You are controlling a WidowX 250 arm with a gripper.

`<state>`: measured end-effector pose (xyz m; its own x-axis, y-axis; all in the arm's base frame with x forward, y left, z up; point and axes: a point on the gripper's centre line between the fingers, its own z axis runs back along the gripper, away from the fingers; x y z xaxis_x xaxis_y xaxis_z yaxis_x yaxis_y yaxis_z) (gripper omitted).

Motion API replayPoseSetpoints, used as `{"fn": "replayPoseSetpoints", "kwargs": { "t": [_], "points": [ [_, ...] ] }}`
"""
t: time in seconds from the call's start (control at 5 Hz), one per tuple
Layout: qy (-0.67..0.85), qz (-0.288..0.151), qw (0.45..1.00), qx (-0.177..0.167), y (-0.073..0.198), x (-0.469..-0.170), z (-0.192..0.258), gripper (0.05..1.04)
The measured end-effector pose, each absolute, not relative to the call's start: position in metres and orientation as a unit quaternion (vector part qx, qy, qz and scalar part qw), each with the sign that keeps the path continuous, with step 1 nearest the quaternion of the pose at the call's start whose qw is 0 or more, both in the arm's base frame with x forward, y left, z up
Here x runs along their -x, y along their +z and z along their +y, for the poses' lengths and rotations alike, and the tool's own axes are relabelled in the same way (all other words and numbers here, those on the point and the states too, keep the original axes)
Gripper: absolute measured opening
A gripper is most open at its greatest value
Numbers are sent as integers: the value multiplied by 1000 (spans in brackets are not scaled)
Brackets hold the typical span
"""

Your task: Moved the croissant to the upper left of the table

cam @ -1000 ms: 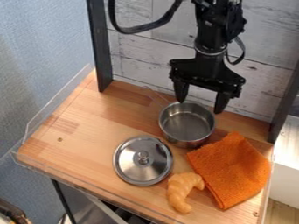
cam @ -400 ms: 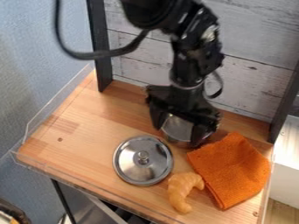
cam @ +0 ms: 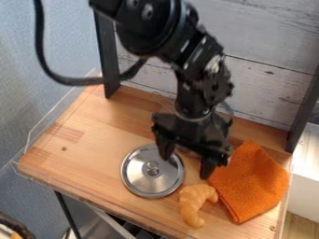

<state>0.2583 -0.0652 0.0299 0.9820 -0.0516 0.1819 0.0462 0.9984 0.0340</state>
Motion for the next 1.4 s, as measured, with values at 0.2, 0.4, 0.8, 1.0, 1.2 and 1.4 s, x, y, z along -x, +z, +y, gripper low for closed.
{"fn": "replayPoseSetpoints", "kwargs": {
  "t": [0.2, 0.4, 0.8, 1.0, 1.2, 1.4],
  "points": [
    [-44, -73, 996, -13, 13, -251, -74, 1000],
    [-49, -55, 997, -17, -6, -248, -79, 1001],
    [-64, -30, 997, -21, -30, -251, -82, 1001],
    [-69, -18, 997, -19, -39, -250, -83, 972],
    [-73, -19, 997, -17, -42, -251, -84, 854],
    [-68, -26, 997, -13, -42, -253, -86, 661]
  ]
}}
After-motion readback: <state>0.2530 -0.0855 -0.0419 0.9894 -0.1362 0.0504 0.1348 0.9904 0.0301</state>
